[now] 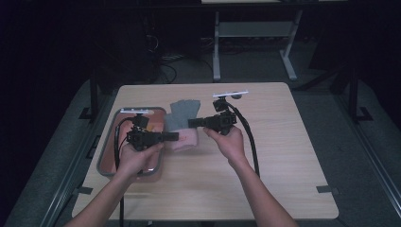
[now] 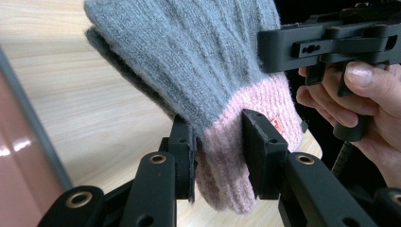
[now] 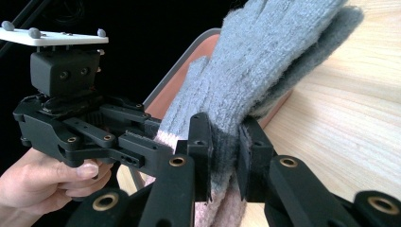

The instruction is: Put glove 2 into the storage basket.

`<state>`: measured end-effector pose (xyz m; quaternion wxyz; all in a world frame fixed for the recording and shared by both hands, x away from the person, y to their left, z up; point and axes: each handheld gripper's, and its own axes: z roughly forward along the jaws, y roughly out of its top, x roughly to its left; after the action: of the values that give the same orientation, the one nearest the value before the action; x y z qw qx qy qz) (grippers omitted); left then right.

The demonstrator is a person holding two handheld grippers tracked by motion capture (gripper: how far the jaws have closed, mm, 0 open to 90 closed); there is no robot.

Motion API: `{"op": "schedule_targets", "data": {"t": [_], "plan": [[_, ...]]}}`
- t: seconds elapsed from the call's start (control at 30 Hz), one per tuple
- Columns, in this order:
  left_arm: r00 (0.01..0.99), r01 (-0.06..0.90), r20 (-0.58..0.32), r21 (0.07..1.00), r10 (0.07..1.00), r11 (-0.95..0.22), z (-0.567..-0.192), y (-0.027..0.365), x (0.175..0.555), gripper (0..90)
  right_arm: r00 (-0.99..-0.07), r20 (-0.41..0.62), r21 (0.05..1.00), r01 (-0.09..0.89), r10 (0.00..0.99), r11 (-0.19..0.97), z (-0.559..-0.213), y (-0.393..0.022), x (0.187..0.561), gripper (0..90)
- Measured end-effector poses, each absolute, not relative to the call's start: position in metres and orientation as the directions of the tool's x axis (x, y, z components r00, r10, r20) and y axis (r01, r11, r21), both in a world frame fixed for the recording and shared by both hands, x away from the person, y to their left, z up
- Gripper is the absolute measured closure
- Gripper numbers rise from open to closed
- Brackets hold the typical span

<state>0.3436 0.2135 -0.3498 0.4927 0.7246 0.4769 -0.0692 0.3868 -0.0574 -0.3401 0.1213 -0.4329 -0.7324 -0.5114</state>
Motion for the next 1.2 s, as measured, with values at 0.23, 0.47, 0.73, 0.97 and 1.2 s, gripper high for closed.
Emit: {"op": "schedule_targets", "data": {"t": [0.23,0.47,0.73,0.97,1.2], "plan": [[0.53,0.759,-0.569,0.649,0.629,-0.052,-0.348,0.225,0.343,67.0,-0.603,0.626,0.644,0.757,0.494,0.109,-0.34,-0.047,0.39,77.7],[0.523,0.76,-0.57,0.648,0.633,-0.044,-0.347,0.235,0.344,67.0,-0.608,0.628,0.643,0.757,0.486,0.116,-0.338,-0.038,0.394,77.8],[0.514,0.756,-0.566,0.654,0.645,-0.029,-0.345,0.249,0.342,67.2,-0.608,0.636,0.639,0.76,0.475,0.119,-0.337,-0.024,0.397,77.8],[0.503,0.757,-0.567,0.653,0.653,-0.015,-0.345,0.26,0.341,67.2,-0.624,0.616,0.645,0.75,0.48,0.148,-0.335,-0.01,0.399,77.8],[0.496,0.757,-0.565,0.653,0.66,-0.01,-0.341,0.273,0.34,67.2,-0.626,0.624,0.643,0.751,0.467,0.147,-0.333,0.003,0.402,77.8]]}}
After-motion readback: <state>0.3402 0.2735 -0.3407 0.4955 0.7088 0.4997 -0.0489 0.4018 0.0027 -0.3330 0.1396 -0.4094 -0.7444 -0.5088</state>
